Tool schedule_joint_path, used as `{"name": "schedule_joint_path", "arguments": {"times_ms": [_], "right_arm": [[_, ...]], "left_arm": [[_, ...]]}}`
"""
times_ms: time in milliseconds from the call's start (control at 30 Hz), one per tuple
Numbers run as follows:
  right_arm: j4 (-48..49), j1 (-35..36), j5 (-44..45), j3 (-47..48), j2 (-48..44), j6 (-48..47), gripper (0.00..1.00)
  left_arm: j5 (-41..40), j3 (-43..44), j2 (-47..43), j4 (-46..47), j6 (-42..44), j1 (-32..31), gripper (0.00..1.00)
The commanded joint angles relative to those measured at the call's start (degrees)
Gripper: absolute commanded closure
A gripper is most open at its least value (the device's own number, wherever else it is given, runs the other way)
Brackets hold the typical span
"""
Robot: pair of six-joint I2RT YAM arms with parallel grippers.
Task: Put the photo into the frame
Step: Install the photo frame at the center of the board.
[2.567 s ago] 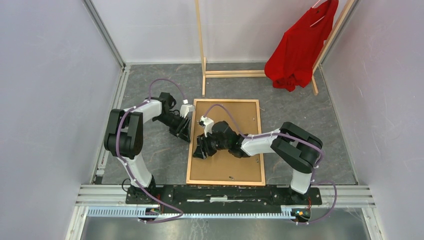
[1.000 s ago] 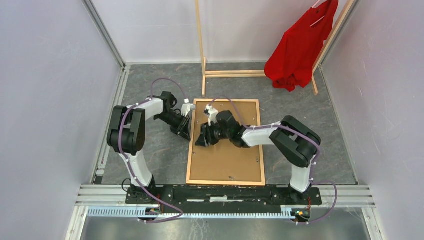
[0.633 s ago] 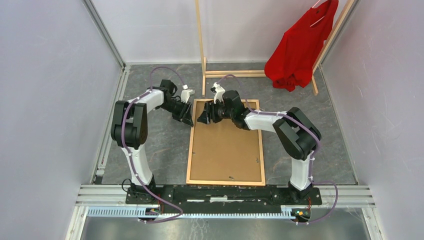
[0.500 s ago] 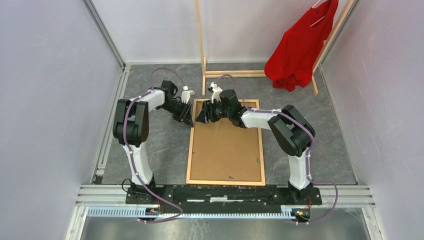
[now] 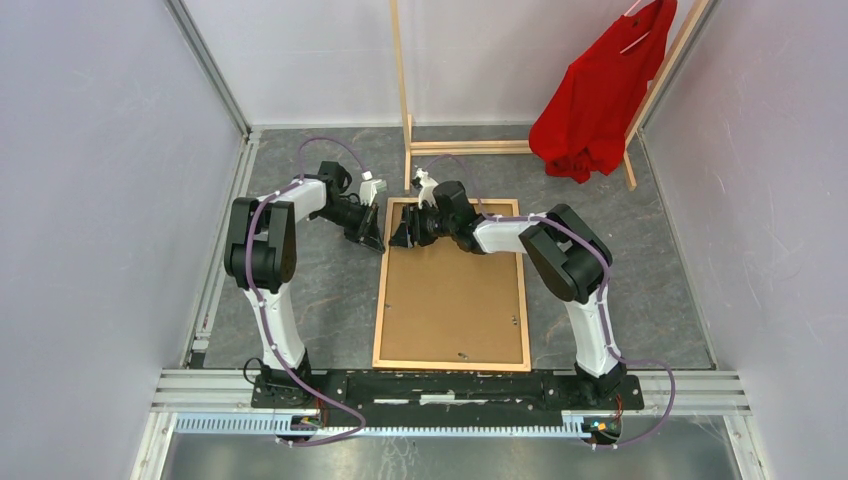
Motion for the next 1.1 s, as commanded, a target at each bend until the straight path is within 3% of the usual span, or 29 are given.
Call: {"name": "schedule_joint_path", "arguments": {"times_ms": [0,1067], "right_arm": [[2.9,-0.1,-1.6,1.1,1.4,1.8,0.46],[6.4,0.9,-2.5,1.9,4.5,5.5,0.51]], "left_arm": [[0.5,-0.5,1.6,0.9,-0.3,-0.3,0.85],[-0.5,-1.4,0.8,0.9,0.6,-0.3,0.86]]}}
